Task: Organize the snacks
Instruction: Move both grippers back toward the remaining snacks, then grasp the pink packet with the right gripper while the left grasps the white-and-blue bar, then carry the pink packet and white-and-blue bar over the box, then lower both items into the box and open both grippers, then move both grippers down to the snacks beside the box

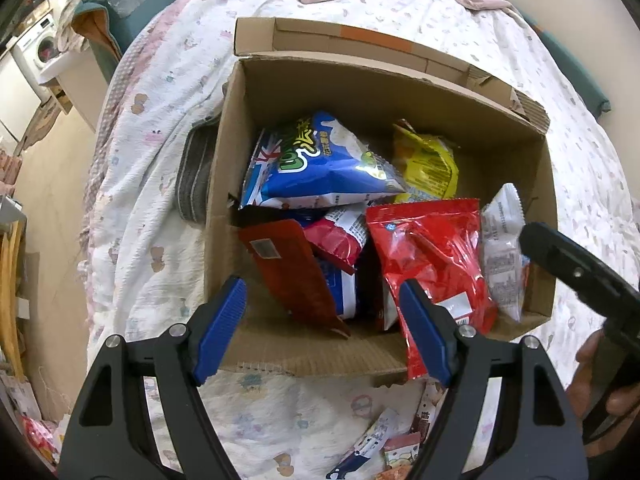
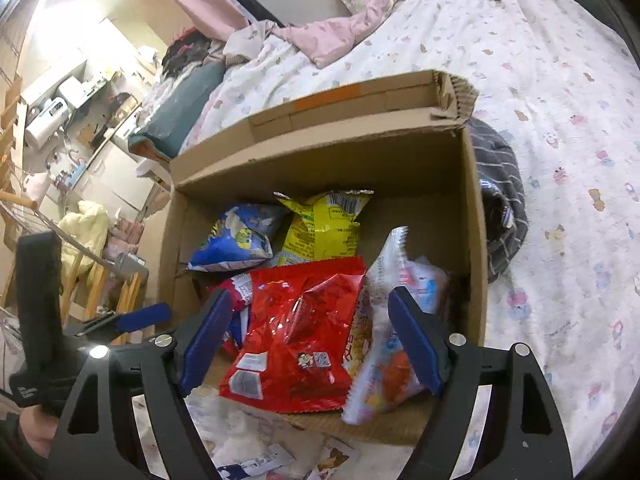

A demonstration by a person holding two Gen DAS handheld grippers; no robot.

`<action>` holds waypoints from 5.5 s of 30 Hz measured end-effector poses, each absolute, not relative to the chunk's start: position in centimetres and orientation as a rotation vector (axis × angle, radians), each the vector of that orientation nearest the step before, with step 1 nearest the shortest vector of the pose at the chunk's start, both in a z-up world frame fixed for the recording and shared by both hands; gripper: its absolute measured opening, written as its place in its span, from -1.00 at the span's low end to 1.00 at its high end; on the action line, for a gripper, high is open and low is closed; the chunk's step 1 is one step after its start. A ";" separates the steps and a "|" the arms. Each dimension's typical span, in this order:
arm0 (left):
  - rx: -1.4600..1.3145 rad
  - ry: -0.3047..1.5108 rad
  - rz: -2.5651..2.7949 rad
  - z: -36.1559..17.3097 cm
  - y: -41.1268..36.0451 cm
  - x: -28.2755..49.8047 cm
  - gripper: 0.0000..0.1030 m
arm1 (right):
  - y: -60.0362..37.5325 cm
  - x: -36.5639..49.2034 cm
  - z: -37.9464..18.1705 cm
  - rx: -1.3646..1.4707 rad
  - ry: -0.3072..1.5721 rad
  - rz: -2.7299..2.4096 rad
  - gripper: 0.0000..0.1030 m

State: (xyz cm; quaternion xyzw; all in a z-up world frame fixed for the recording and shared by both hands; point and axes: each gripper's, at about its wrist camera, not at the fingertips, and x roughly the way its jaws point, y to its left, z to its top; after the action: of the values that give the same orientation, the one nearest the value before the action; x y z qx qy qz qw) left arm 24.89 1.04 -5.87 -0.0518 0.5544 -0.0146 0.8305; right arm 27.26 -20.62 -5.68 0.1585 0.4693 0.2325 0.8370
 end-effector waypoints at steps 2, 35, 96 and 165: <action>-0.098 1.167 -0.032 -5.6 0.8 24.4 0.48 | -20.9 26.6 -5.1 0.351 0.981 0.491 0.60; 0.071 1.497 -0.175 -15.3 -3.2 14.0 0.26 | -24.1 14.9 -9.1 0.407 1.180 0.415 0.60; -0.103 1.233 -0.015 -8.3 0.6 13.6 -0.73 | -17.0 14.7 -7.2 0.188 1.019 0.460 0.01; -0.090 1.025 -0.036 -4.5 -1.1 26.5 0.55 | -21.0 28.2 -4.1 0.301 0.956 0.382 0.78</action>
State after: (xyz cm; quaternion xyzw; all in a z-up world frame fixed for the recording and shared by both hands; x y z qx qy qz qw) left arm 26.46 -1.06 -4.48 -0.0429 0.4901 -0.0174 0.8705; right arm 28.18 -20.96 -4.13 0.1434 0.4555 0.1820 0.8596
